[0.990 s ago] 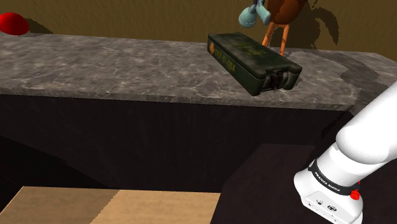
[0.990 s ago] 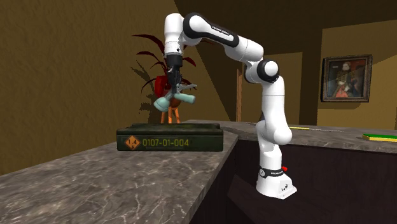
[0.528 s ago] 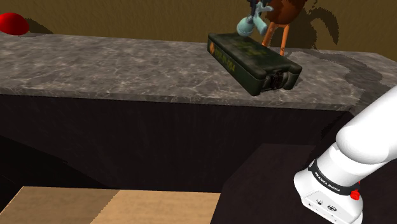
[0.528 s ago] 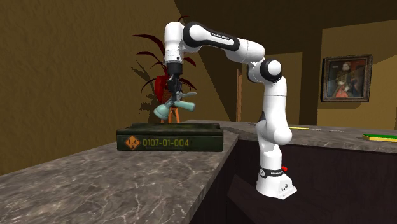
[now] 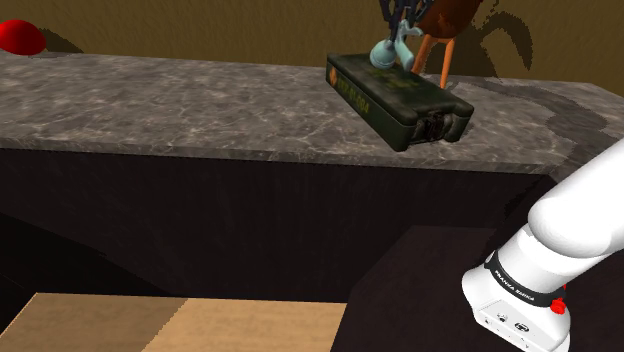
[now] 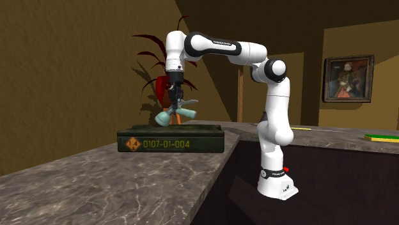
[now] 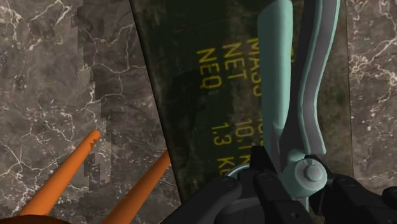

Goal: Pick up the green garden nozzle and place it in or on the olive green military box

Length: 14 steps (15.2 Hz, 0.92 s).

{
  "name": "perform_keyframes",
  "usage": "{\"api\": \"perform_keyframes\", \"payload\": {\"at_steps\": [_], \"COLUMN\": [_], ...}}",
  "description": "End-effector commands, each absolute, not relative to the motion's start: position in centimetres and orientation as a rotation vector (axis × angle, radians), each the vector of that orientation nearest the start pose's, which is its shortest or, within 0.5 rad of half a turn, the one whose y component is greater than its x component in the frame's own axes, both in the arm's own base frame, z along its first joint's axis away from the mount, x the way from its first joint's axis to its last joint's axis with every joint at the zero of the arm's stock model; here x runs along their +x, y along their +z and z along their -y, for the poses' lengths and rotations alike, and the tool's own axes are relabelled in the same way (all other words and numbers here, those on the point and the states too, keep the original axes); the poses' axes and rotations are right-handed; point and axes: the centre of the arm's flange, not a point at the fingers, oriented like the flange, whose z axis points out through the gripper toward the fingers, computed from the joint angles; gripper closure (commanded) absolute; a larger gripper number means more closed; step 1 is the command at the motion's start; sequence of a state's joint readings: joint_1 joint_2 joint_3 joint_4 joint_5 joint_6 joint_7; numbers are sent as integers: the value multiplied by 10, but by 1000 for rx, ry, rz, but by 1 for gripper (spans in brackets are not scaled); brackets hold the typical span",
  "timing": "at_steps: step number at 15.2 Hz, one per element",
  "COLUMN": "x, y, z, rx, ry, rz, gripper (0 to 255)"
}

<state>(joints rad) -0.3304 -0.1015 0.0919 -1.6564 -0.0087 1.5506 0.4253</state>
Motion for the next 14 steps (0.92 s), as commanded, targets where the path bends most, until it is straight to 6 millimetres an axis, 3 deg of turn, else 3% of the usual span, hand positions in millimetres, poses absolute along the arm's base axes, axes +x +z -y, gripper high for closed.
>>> {"api": "perform_keyframes", "payload": {"at_steps": [1,8,9,14], "x": [506,506,507,506], "y": [625,625,625,625], "z": [122,122,122,122], "rx": [-2987,-2987,-2987,-2987], "ry": [15,15,15,15], "rz": [-1030,-1030,-1030,-1030], "gripper": [255,255,0,0]}}
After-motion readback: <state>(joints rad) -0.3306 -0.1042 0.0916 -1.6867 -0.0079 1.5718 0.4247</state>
